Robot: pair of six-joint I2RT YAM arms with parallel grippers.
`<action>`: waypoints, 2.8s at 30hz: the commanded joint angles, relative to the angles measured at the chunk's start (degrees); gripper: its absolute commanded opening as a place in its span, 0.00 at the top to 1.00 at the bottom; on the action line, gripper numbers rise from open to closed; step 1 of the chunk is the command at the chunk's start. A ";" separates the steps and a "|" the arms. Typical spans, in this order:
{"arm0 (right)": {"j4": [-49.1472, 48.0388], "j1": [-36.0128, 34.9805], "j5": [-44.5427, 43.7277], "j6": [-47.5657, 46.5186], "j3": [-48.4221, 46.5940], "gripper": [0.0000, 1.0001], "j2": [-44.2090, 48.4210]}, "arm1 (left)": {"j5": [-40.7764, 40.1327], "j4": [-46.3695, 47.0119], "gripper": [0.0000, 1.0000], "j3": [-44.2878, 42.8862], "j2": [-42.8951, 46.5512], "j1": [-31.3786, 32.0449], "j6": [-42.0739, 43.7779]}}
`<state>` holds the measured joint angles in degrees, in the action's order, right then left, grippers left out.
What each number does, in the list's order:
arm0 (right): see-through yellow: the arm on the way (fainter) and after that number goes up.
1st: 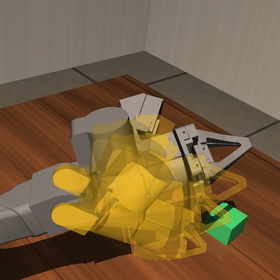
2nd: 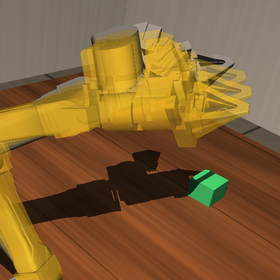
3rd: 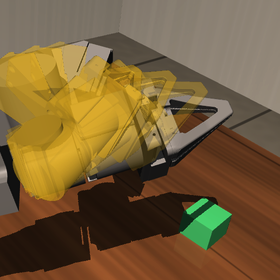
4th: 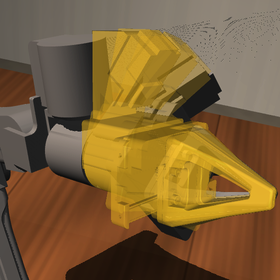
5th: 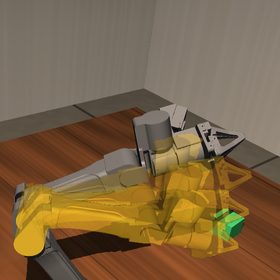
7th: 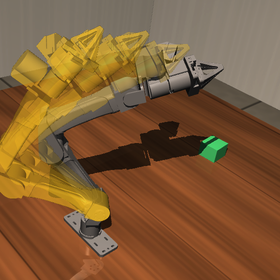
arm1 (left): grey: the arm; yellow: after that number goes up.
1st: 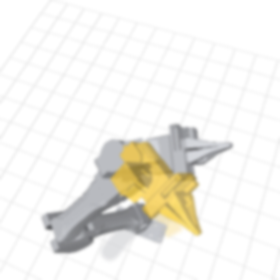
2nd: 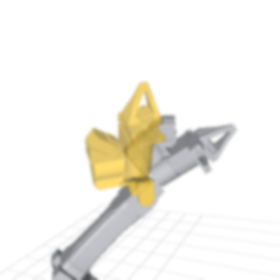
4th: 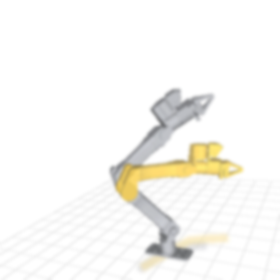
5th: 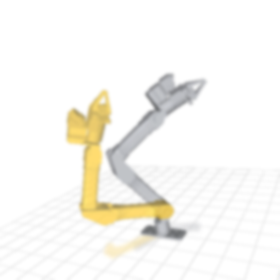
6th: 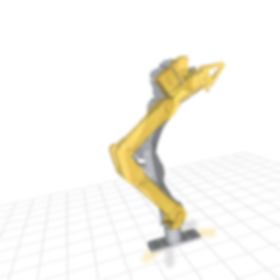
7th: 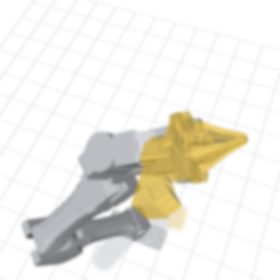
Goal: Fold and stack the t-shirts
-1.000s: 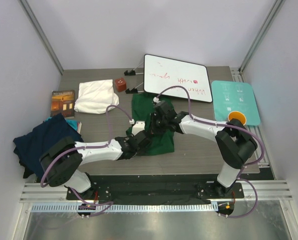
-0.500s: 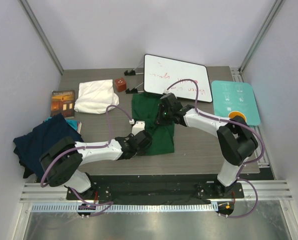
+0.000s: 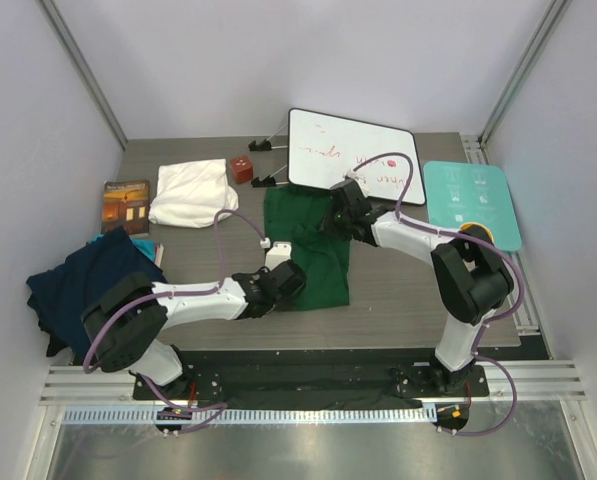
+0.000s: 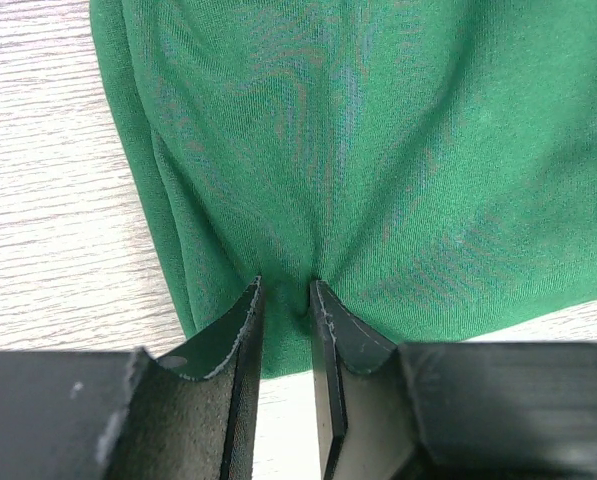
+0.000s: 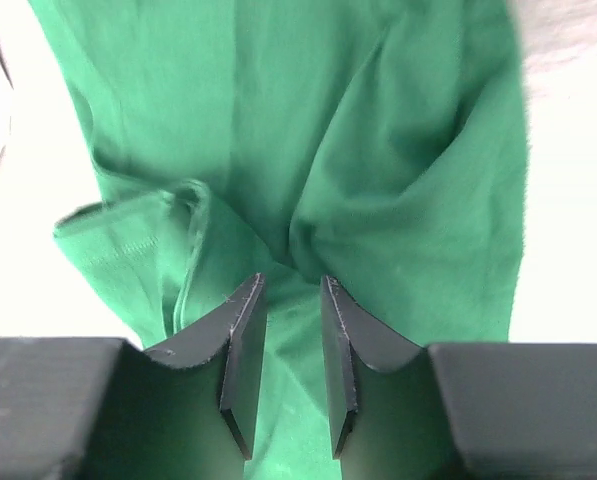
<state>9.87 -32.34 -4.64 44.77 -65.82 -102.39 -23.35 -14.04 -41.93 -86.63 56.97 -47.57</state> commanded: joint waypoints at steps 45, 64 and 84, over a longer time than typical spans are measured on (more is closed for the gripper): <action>5.69 -3.17 -7.65 -10.50 0.17 0.78 -2.47 | 1.47 -3.71 0.77 -1.13 -5.04 0.33 0.02; 5.86 0.17 -14.69 -10.32 -3.79 0.81 -4.13 | 2.79 -3.80 0.80 -2.19 -6.80 0.33 1.08; 11.74 1.57 -10.13 -15.24 -3.09 0.63 13.95 | -5.20 -10.74 0.41 -1.84 1.98 0.33 -0.77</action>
<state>20.58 -30.87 -16.58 31.83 -68.36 -97.91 -24.51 -16.62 -45.93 -89.38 57.41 -47.64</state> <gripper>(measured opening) 0.347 0.555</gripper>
